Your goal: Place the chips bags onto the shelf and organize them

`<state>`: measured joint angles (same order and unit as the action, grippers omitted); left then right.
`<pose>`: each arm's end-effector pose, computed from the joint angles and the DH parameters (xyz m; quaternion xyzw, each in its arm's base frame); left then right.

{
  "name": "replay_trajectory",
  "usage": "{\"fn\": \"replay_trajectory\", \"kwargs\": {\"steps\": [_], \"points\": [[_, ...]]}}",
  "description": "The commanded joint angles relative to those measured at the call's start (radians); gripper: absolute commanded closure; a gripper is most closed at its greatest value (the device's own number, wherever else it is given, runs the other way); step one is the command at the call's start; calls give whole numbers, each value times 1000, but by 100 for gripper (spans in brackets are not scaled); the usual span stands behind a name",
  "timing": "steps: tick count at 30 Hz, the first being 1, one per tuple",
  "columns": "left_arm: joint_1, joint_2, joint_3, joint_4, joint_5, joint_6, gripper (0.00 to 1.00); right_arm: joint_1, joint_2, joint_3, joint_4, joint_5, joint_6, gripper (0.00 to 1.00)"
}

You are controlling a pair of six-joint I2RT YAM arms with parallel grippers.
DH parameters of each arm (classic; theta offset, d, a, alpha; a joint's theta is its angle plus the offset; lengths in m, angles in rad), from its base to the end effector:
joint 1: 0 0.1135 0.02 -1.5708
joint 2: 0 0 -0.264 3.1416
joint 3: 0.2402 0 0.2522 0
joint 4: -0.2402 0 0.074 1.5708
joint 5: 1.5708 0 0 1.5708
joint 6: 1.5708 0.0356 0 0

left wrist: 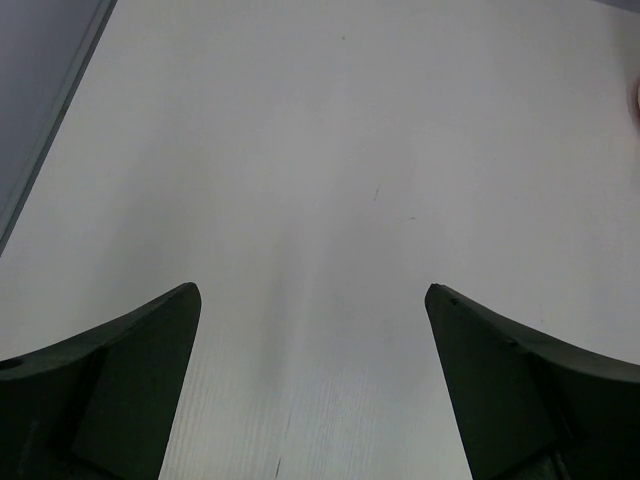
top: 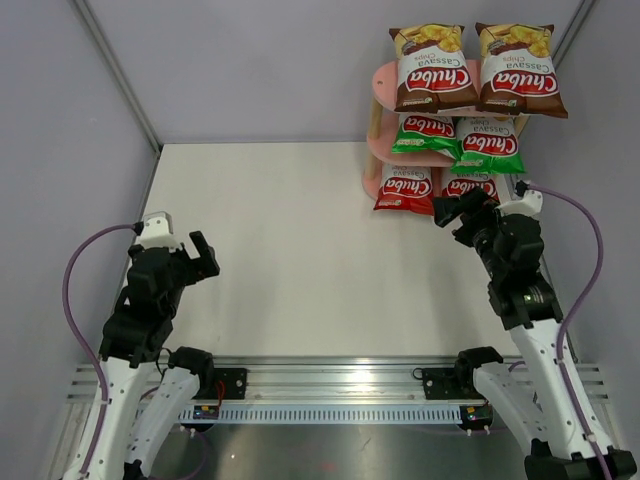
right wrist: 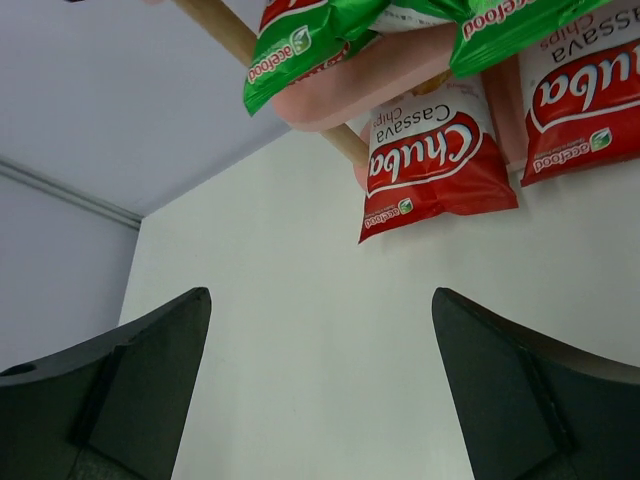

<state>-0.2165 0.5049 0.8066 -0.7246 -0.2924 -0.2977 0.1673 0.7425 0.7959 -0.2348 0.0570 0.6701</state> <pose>0.1034 -0.0122 0.3269 -0.1127 0.8269 -0.0183 0.5506 0.1725 0.0271 0.3452 0.2087 0.7393 0.2402 0.5935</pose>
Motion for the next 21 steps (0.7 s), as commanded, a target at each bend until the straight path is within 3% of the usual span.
{"fn": "replay_trajectory", "kwargs": {"steps": [1,7,13,21], "points": [[6,0,-12,71,33,62,1,-3,-49,117,-309,-52,-242,0],[6,-14,-4,67,9,65,1,-3,-83,285,-578,-28,-368,0],[6,-58,20,62,102,94,1,-3,-112,437,-763,40,-448,0],[6,-114,103,-22,164,134,1,-3,-178,497,-851,81,-498,1]]}}
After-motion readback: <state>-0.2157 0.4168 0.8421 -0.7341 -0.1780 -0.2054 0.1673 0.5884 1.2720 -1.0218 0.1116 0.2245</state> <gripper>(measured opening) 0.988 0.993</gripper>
